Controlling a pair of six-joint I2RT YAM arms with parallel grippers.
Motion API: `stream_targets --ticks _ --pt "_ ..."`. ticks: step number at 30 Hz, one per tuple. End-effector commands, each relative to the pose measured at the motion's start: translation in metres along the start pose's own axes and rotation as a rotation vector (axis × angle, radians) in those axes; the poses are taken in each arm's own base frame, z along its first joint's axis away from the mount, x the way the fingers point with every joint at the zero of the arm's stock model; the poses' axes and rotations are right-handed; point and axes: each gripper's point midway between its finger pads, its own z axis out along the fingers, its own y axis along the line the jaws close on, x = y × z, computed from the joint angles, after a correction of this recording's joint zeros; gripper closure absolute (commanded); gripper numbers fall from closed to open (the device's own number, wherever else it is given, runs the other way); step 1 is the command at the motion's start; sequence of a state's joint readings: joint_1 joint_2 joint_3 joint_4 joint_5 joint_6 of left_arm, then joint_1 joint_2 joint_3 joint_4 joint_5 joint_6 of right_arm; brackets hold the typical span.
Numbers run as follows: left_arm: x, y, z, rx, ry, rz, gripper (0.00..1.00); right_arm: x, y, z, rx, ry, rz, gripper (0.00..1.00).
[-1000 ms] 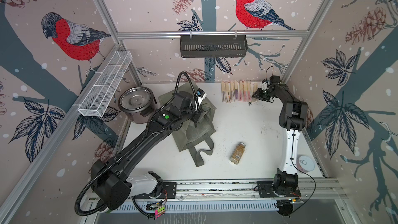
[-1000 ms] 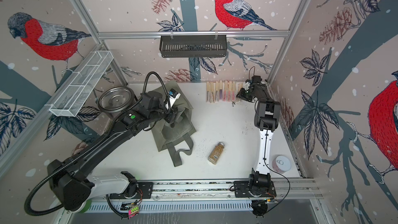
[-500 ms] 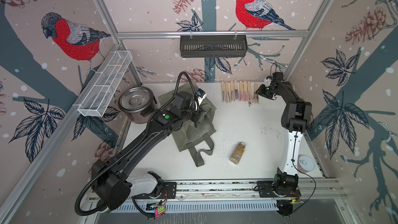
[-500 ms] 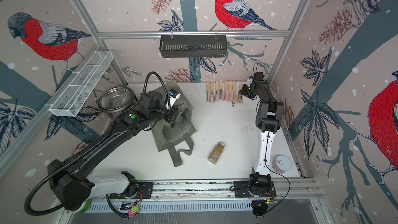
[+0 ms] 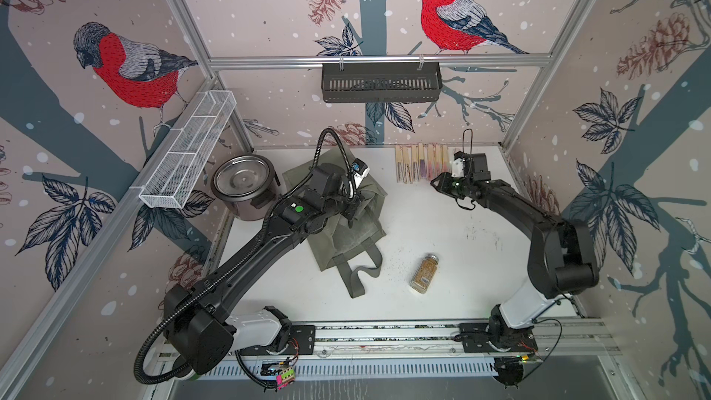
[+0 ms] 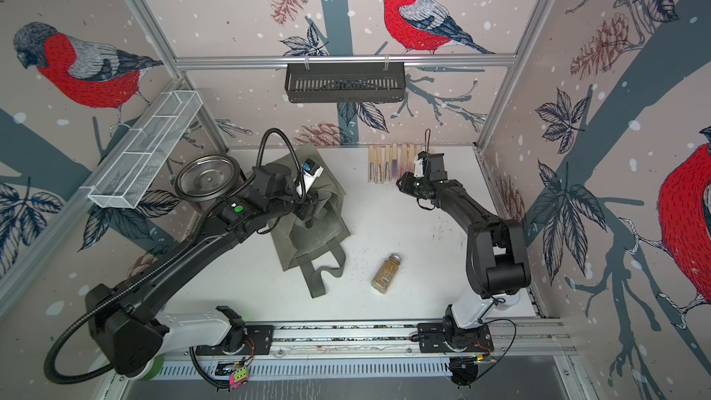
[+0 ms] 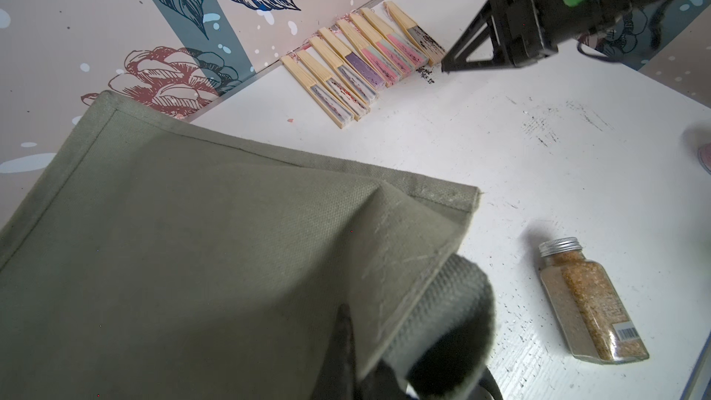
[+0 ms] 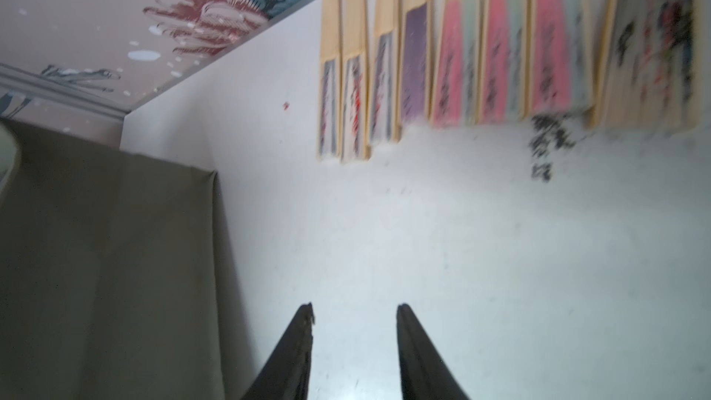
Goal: Take out the folding fans from the tote bags
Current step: Place the folding fan at the center of the board, then pick up the folding fan from the canvas bag.
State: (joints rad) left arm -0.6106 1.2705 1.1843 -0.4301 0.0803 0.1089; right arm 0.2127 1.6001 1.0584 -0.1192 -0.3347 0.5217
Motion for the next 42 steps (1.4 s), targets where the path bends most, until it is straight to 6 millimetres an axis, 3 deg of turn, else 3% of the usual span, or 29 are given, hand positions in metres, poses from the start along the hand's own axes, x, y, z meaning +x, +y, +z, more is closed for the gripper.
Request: stream_targets --ticks 1,16,22,26,32,40,42 --pt "-0.015 -0.001 -0.004 0.001 -0.058 0.013 1.0 0.013 0.037 -0.011 -0.066 -0.116 -0.03 0.62" --pt "-0.017 -0.002 -0.009 0.0 -0.075 0.032 1.0 0.171 0.183 -0.081 -0.414 -0.143 -0.202 0.7" --pt "-0.015 0.0 -0.007 -0.009 -0.068 0.029 1.0 0.224 0.211 -0.078 -0.503 -0.111 -0.115 0.72" --pt "-0.017 -0.002 -0.007 0.003 -0.064 0.024 1.0 0.251 0.223 -0.053 -0.509 -0.052 -0.05 0.72" --pt "-0.016 0.001 -0.007 -0.013 -0.067 0.021 1.0 0.265 0.243 -0.006 -0.47 -0.035 -0.013 0.7" --pt "-0.017 -0.001 -0.007 -0.006 -0.071 0.018 1.0 0.259 0.262 0.057 -0.485 -0.029 0.096 0.63" --pt "-0.017 -0.001 -0.006 -0.001 -0.07 0.015 1.0 0.255 0.273 0.066 -0.529 -0.039 0.102 0.6"
